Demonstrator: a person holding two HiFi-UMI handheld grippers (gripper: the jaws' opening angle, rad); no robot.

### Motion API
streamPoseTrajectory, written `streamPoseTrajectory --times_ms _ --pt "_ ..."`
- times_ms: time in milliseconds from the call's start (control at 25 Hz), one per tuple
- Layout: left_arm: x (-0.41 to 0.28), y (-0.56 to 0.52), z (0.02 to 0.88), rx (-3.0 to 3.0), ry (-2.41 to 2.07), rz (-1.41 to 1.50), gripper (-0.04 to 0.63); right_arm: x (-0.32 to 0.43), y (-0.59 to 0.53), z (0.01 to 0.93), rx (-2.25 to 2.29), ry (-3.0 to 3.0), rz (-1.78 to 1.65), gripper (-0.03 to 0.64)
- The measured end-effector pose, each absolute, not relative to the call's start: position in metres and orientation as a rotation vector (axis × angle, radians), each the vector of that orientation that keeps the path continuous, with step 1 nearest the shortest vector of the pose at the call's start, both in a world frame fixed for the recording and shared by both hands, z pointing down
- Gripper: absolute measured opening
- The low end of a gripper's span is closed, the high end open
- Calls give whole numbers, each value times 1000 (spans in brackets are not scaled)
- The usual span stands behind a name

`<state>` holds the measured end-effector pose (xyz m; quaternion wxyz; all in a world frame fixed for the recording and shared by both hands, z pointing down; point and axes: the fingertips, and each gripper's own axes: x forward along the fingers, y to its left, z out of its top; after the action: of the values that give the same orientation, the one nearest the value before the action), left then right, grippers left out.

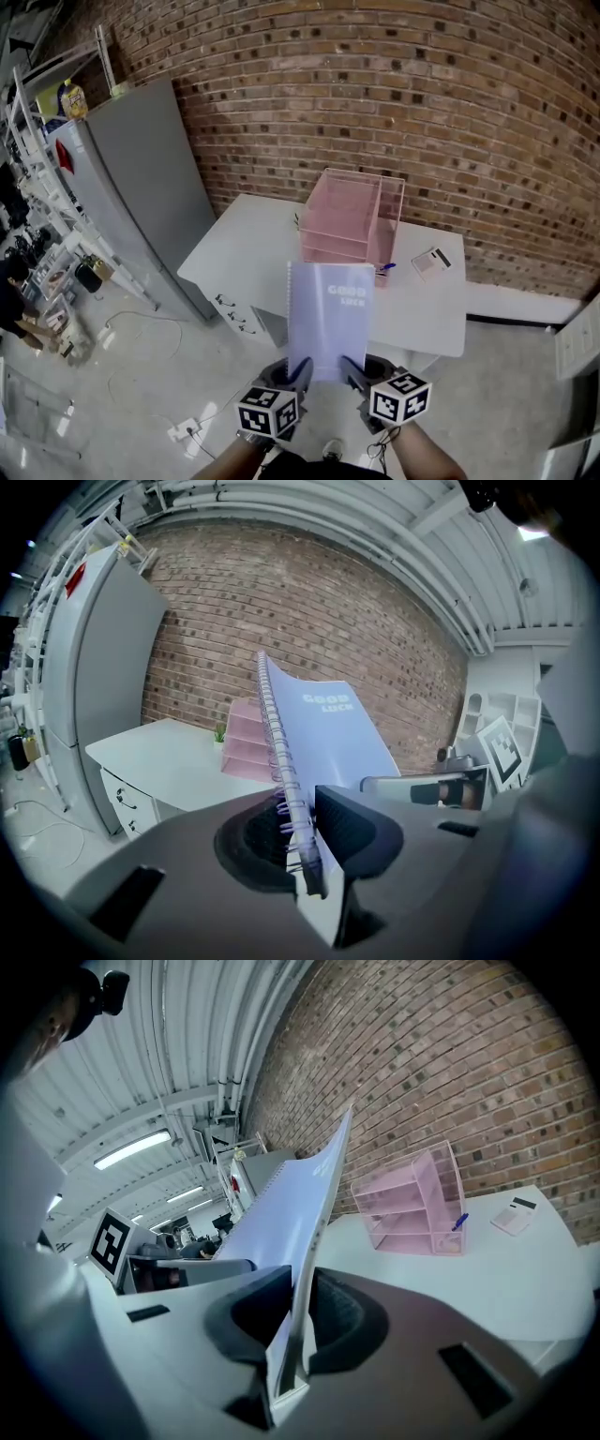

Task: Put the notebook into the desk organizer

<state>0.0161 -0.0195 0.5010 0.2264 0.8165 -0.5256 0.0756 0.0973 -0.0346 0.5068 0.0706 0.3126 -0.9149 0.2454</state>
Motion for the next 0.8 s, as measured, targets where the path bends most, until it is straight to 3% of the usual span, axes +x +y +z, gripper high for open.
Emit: streamPoseTrajectory --times_ms 800 --pt "28 -100 507 2321 -1321 223 66 110 -109 513 1080 -2696 784 52"
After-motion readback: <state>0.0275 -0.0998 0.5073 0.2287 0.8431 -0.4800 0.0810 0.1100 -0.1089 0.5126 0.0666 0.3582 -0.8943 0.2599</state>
